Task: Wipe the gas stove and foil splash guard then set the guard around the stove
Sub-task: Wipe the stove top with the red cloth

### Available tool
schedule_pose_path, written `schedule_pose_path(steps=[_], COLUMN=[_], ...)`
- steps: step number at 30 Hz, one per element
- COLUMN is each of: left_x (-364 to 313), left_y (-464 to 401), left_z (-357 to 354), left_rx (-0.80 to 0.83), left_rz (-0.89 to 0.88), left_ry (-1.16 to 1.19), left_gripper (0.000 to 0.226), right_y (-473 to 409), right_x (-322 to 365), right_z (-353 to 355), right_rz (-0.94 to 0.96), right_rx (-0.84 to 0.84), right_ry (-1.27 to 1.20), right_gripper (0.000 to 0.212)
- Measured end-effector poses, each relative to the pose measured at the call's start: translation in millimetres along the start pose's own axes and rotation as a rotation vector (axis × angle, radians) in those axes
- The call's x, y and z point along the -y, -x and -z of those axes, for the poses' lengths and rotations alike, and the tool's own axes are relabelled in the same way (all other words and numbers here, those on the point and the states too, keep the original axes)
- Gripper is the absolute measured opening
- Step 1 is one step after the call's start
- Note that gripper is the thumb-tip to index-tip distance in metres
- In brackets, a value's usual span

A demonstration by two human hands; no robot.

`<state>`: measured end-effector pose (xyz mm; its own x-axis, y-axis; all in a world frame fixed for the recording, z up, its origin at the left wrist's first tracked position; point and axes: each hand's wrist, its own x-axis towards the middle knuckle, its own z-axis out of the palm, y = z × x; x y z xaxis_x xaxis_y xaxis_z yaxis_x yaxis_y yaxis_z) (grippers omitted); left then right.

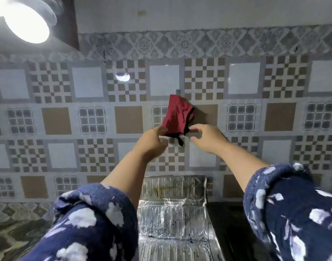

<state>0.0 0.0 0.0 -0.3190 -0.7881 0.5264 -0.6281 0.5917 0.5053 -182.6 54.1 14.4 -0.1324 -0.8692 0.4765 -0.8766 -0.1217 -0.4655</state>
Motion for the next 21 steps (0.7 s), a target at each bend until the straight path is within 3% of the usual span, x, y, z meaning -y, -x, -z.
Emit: schedule_pose_path(steps=[8, 16, 21], left_x=[17, 20, 19], left_y=[-79, -125, -131], left_z=[-10, -36, -33], left_rx=[-0.093, -0.09, -0.098], left_rz=[0.029, -0.022, -0.05], left_ry=[0.202, 0.391, 0.445], left_gripper=[0.053, 0.07, 0.068], right_y=[-89, -132, -135], right_x=[2, -5, -8], right_z=[-27, -59, -51], right_rz=[-0.046, -0.093, -0.066], right_rx=[-0.167, -0.242, -0.29], right_ry=[-0.215, -0.394, -0.572], right_gripper=[0.068, 0.069, 0.063])
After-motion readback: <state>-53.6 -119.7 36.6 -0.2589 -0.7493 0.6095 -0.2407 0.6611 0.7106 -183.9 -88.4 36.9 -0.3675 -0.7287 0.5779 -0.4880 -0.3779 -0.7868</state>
